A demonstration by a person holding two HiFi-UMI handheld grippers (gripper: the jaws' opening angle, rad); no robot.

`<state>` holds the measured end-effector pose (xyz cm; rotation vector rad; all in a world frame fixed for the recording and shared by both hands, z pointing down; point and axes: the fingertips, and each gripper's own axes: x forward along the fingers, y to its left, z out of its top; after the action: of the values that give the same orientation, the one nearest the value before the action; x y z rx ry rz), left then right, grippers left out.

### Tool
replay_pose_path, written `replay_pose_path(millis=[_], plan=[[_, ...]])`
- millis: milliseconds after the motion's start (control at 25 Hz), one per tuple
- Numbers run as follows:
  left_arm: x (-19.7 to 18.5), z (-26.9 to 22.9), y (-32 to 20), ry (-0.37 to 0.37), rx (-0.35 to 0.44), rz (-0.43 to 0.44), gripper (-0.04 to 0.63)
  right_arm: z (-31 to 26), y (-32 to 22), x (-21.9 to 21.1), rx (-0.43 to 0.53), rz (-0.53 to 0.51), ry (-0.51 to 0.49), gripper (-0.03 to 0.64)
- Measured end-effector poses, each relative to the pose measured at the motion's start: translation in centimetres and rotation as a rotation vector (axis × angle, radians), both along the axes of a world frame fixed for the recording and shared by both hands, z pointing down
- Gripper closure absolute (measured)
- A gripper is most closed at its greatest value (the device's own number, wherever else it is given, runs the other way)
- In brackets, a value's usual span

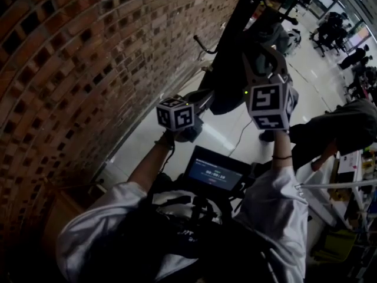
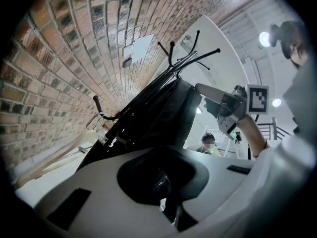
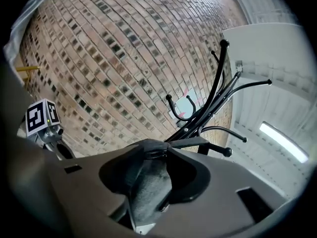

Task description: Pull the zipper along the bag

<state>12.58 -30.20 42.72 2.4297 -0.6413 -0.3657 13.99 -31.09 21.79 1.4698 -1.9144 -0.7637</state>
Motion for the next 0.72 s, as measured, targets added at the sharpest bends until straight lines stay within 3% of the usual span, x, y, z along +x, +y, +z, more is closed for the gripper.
replay_pose_path(millis=[160, 440, 520, 720], plan=[[0.1, -0.4, 0.1, 0.018, 0.005, 0.009, 0.58, 0.2, 0.0, -0.2, 0.031, 0.006, 0.103, 0.48], [-0.1, -0.9, 0.1, 0.009, 0.009, 0.005, 0.58, -0.5, 0.4, -0.7, 0.064, -0.013, 0.154, 0.491], [-0.2, -1.0, 0.2, -0.013, 0.031, -0.003, 0.58, -0.6, 0.6, -0.8, 0.071, -0.013, 0.127, 0.502], [0.6, -1.0, -0.2, -0.088, 0.135, -0.057, 0.58, 0.1, 0.3, -0.9, 0.046, -0.008, 0.181, 0.512]])
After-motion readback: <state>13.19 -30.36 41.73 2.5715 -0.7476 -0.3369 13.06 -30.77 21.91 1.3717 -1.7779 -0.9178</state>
